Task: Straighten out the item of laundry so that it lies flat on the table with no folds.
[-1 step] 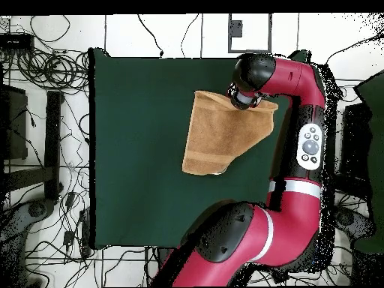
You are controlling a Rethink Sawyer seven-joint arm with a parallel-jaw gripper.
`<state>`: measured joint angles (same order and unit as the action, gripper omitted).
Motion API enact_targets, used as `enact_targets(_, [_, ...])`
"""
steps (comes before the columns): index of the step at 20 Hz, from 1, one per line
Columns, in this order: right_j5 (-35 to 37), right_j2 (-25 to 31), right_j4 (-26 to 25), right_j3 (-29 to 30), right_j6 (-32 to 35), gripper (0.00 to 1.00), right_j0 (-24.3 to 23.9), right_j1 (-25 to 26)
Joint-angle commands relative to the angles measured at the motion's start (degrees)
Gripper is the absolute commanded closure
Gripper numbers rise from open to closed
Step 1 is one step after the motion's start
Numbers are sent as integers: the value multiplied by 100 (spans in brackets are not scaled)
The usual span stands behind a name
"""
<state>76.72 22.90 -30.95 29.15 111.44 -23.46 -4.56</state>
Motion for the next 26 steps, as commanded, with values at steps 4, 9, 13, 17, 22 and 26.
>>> enact_targets(4, [-1057,30,12,1173,-1029,100,209,-509])
enact_targets(9, [-1058,-1,-15,1200,-943,0,216,-533])
enact_targets(13, [-1186,6,-23,1243,-1015,0,226,-551])
enact_targets(17, [-1327,3,-1,1298,-1022,0,244,-573])
enact_targets(22, [-1311,269,185,1352,-1589,0,82,-382])
enact_targets(26, [-216,856,939,1373,-2232,0,-221,203])
